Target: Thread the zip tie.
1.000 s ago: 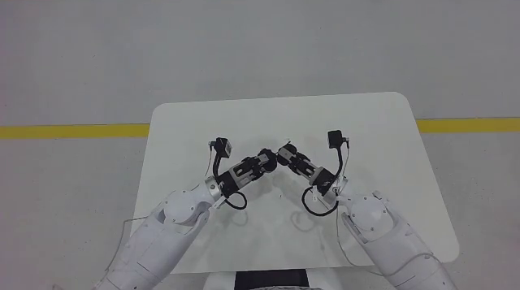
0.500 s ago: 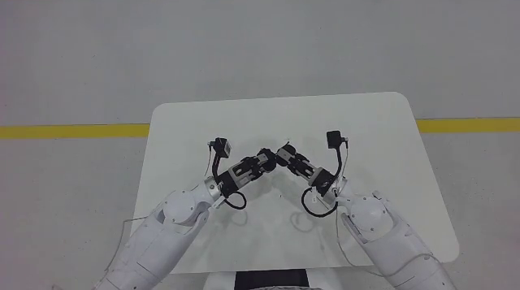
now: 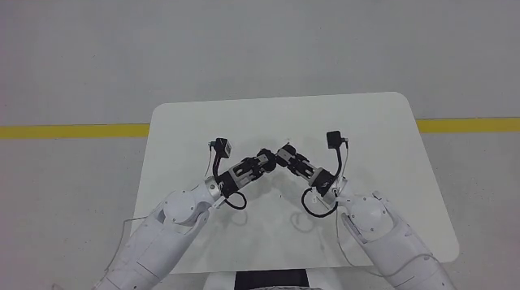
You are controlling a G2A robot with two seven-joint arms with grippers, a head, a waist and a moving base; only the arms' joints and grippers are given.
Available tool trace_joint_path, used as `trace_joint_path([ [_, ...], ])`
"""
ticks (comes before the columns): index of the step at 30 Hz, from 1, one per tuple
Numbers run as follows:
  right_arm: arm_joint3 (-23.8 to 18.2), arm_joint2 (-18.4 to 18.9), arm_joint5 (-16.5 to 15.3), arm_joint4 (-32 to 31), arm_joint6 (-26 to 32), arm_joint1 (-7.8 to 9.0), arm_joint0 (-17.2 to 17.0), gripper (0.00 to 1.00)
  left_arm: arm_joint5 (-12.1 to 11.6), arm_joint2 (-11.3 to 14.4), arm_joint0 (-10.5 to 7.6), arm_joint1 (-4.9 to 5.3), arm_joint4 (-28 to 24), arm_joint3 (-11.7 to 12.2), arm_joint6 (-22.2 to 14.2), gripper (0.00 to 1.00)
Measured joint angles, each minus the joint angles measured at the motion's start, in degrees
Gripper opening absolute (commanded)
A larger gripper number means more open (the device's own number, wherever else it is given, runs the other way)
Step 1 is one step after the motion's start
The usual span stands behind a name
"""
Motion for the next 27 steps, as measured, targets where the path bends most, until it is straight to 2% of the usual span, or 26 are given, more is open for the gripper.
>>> trace_joint_path([
  [5, -0.41, 1.79, -0.47, 0.65, 1.02, 0.32, -1.24, 1.00, -0.93, -1.20, 0.31, 0.30, -0.04, 0.07, -0.73, 0.00],
  [9, -0.44, 4.59, -2.39, 3.38, 5.53, 1.00, -2.62, 1.00, -2.24, -2.92, 1.06, 0.77, -1.20, 0.00, -2.97, 0.00],
  [12, -0.07, 7.15, -3.48, 7.32, 11.35, 1.63, -3.27, 1.00, -3.13, -4.56, 1.67, 1.25, -3.28, 0.19, -6.54, 0.00],
  [16, 0.69, 10.41, -3.47, 13.22, 21.44, 2.51, -3.29, 1.00, -3.13, -6.81, 2.09, 2.00, -5.95, 0.40, -14.40, 0.00],
  [19, 2.06, 11.76, -3.47, 17.73, 29.06, 2.95, -2.56, 1.00, -3.12, -8.12, 2.05, 2.48, -6.13, 0.95, -19.15, 0.00],
  [22, 3.51, 12.02, -3.47, 21.45, 36.51, 3.19, -1.68, 1.00, -3.00, -8.40, 1.70, 2.83, -6.48, 1.15, -24.31, 0.00],
  [24, 3.51, 12.00, -3.47, 21.36, 37.00, 3.19, -1.67, 1.00, -2.93, -8.34, 1.58, 2.90, -6.51, 1.18, -26.21, 0.00],
  [27, 3.45, 11.99, -3.47, 21.14, 35.66, 3.18, -1.70, 1.00, -2.93, -8.33, 1.58, 2.90, -6.47, 1.17, -25.53, 0.00],
])
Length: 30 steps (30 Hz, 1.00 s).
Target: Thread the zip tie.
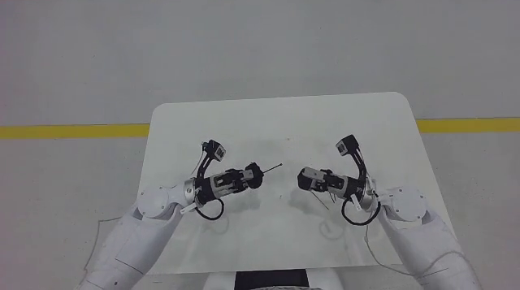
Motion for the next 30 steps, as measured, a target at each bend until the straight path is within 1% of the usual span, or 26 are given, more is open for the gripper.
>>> trace_joint_path([
  [4, 0.00, 0.00, 0.00, 0.01, 0.06, 0.00, 0.00, 1.00, 0.04, 0.03, 0.01, -0.01, 0.00, 0.01, 0.07, 0.00],
  [6, 0.08, -0.17, 0.20, 0.02, 0.06, 0.00, 0.04, 1.00, 1.18, 0.45, -0.24, -0.02, -0.05, 0.48, 0.33, 0.00],
  [7, 0.23, -0.62, 0.36, 0.54, 0.80, -0.01, 0.35, 1.00, 2.09, 0.66, -0.79, 0.06, 0.88, 1.13, 0.10, 0.00],
  [9, 1.86, -1.48, 0.06, 4.05, 4.89, -0.10, 1.42, 1.00, 3.11, 1.01, -1.40, 0.22, 2.38, 2.08, -1.29, 0.00],
  [10, 3.94, -1.88, -0.01, 7.47, 8.76, -0.14, 2.75, 1.00, 3.51, 1.07, -1.75, 0.35, 2.62, 2.70, -2.83, 0.00],
  [11, 5.71, -2.20, -0.02, 9.51, 11.52, -0.16, 3.88, 1.00, 3.63, 1.04, -2.00, 0.48, 2.91, 3.23, -4.01, 0.00],
  [13, 9.38, -3.12, -0.01, 11.79, 16.39, -0.30, 6.41, 1.00, 3.63, 0.82, -2.44, 0.76, 3.40, 4.50, -6.31, 0.00],
  [16, 12.88, -4.54, 0.00, 11.72, 21.16, -0.48, 9.19, 1.00, 3.54, 0.79, -2.83, 1.06, 2.80, 5.55, -9.40, 0.00],
  [19, 15.31, -6.00, 0.00, 10.81, 24.01, -0.64, 11.34, 1.00, 3.34, 1.12, -3.17, 1.28, 2.15, 6.10, -12.20, 0.00],
  [22, 16.10, -8.35, 0.00, 10.02, 24.49, -0.78, 12.77, 1.00, 3.31, 1.89, -3.52, 1.29, 1.16, 6.41, -13.53, 0.00],
  [23, 16.15, -8.90, 0.00, 9.98, 24.44, -0.80, 12.99, 1.00, 2.89, 2.29, -3.77, 1.28, 1.57, 6.48, -13.59, 0.00],
  [25, 16.14, -8.91, 0.00, 10.00, 24.40, -0.79, 12.99, 1.00, 2.53, 2.45, -3.93, 1.27, 2.09, 6.51, -13.33, 0.00],
  [30, 16.13, -8.84, 0.00, 10.02, 24.40, -0.79, 12.96, 1.00, 2.59, 2.41, -3.92, 1.27, 2.02, 6.50, -13.30, 0.00],
])
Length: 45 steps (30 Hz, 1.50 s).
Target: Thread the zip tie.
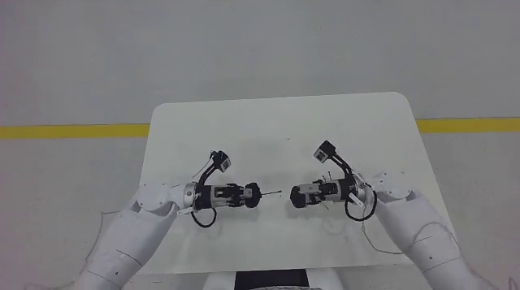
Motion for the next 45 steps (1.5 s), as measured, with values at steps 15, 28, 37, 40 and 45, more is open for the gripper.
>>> trace_joint_path([
  [15, 2.33, -2.55, 0.00, 2.99, 0.00, -0.97, 2.15, 1.00, -0.22, 4.69, -1.42, -0.57, -2.21, 1.33, 0.09, 0.00],
  [28, 0.89, -3.07, 1.05, 1.80, -2.92, -0.75, 1.24, 0.32, -0.20, 4.68, -1.41, -0.57, -2.20, 1.32, 0.09, 0.00],
  [37, 1.83, -3.73, 0.53, 2.25, -2.09, -0.64, 1.70, 0.18, -0.20, 4.68, -1.41, -0.57, -2.20, 1.32, 0.09, 0.00],
  [40, 2.10, -4.04, 0.35, 2.16, -2.09, -0.63, 1.83, 0.17, -0.20, 4.68, -1.41, -0.57, -2.20, 1.32, 0.09, 0.00],
  [45, 2.26, -4.21, 0.24, 1.83, -1.99, -0.48, 1.77, 0.17, -0.20, 4.68, -1.41, -0.57, -2.20, 1.32, 0.09, 0.00],
])
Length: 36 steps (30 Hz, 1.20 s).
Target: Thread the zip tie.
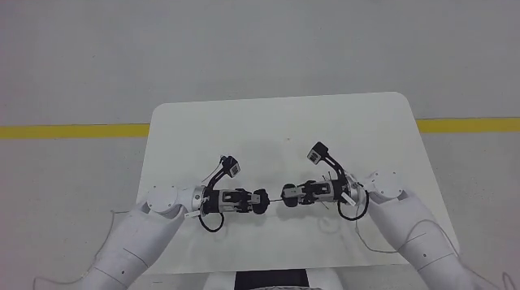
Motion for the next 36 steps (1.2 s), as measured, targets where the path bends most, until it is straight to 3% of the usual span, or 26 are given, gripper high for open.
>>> trace_joint_path([
  [8, -0.23, -0.03, 0.02, -0.49, 0.61, 0.35, -0.22, 0.16, 0.00, 0.00, 0.00, 0.00, 0.00, 0.00, 0.00, 0.00],
  [21, -0.87, 0.64, -0.04, -0.65, 0.96, 1.01, -0.81, 0.00, 0.00, 0.00, 0.00, 0.00, 0.00, 0.00, 0.00, 0.00],
  [35, -0.98, 0.12, -0.02, -0.67, 0.83, 1.34, -0.58, 0.00, 0.00, 0.00, 0.00, 0.00, 0.00, 0.00, 0.00, 0.00],
  [36, -0.98, 0.09, -0.07, -0.67, 0.79, 1.35, -0.58, 0.00, 0.00, 0.00, 0.00, 0.00, 0.00, 0.00, 0.00, 0.36],
])
